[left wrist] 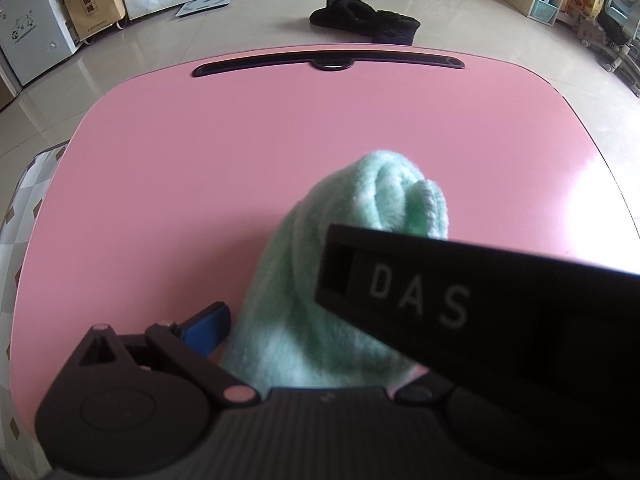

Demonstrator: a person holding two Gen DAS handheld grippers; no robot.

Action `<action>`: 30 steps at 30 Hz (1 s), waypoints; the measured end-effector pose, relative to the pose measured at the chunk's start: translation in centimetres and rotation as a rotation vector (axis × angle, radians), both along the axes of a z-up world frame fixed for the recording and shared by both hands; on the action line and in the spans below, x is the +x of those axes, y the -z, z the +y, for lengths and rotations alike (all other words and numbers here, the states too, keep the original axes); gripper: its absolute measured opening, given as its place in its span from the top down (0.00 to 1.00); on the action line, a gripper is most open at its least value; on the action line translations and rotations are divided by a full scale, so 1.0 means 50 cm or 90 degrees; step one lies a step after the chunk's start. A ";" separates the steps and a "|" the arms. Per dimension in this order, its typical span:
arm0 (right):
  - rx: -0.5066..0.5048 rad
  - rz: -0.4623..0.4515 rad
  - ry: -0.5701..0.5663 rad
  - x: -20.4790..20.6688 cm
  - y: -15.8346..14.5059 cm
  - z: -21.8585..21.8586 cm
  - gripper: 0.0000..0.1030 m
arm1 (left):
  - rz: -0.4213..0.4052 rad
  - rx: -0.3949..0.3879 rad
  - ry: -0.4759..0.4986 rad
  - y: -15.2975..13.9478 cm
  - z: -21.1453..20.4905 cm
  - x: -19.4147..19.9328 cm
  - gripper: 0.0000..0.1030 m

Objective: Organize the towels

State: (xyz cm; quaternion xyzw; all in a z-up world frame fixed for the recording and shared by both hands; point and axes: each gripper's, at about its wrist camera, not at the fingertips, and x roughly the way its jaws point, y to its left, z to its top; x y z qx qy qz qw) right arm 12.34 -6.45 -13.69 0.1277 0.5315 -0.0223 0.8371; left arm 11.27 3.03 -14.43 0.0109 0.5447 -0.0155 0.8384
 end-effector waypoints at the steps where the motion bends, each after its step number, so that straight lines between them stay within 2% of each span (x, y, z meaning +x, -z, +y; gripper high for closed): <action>1: -0.001 0.000 0.005 0.000 0.000 -0.004 0.10 | -0.001 0.000 0.003 0.000 -0.005 0.002 0.00; 18: -0.011 0.003 0.074 -0.011 -0.003 -0.086 0.09 | -0.007 -0.001 0.066 0.002 -0.094 0.012 0.00; 30: -0.039 0.006 0.071 -0.033 -0.010 -0.098 0.09 | 0.003 0.000 0.092 0.002 -0.099 -0.012 0.00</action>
